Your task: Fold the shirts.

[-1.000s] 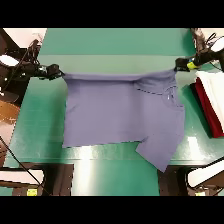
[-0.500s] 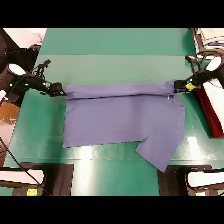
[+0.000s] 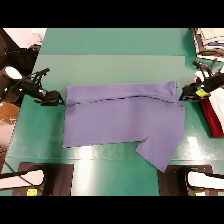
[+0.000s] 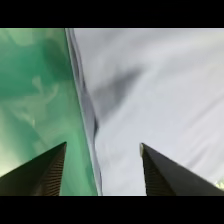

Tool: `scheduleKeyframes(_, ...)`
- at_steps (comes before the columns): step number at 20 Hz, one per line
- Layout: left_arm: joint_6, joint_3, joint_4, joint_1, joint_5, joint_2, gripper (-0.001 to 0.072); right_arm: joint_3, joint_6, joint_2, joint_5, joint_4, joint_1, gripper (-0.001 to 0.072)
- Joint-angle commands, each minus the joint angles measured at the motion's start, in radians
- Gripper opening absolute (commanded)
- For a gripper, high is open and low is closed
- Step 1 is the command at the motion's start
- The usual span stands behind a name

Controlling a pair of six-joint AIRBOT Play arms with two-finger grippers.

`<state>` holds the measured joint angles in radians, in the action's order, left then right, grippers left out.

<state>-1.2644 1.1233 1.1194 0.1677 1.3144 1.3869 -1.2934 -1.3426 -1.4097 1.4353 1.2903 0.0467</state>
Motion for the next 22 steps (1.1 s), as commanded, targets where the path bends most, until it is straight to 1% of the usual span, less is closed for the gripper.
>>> scheduleKeyframes(1,-0.011,-0.17,0.033,0.0,0.083,-0.153,0.0543,0.134,0.089,0.132,0.076,-0.239,0.095,0.0324)
scheduleKeyframes(3,-0.013,-0.299,0.028,0.0,0.098,-0.245,0.0543,0.212,0.132,0.193,0.072,-0.367,0.152,0.0323)
scheduleKeyframes(5,-0.023,-0.412,0.028,0.0,0.085,-0.322,0.0543,0.268,0.145,0.238,0.06,-0.409,0.186,0.0322)
scheduleKeyframes(6,-0.03,-0.461,0.028,0.0,0.084,-0.348,0.0543,0.285,0.15,0.256,0.06,-0.407,0.195,0.0309)
scheduleKeyframes(10,-0.045,-0.588,0.005,0.0,0.071,-0.368,0.0543,0.308,0.16,0.294,0.058,-0.407,0.183,0.0308)
scheduleKeyframes(18,-0.045,-0.692,-0.134,0.0,-0.031,-0.368,0.054,0.308,0.159,0.296,0.062,-0.408,0.184,0.0307)
scheduleKeyframes(19,-0.045,-0.693,-0.144,0.0,-0.04,-0.368,0.0394,0.308,0.159,0.296,0.063,-0.406,0.184,0.0306)
scheduleKeyframes(20,-0.044,-0.693,-0.148,0.0,-0.053,-0.368,0.0133,0.308,0.159,0.296,0.068,-0.398,0.185,0.0306)
scheduleKeyframes(21,-0.045,-0.692,-0.159,0.0,-0.066,-0.368,0.003,0.309,0.159,0.296,0.081,-0.384,0.194,0.0306)
scheduleKeyframes(22,-0.045,-0.683,-0.161,0.0,-0.074,-0.372,0.0029,0.309,0.156,0.296,0.1,-0.352,0.204,0.0306)
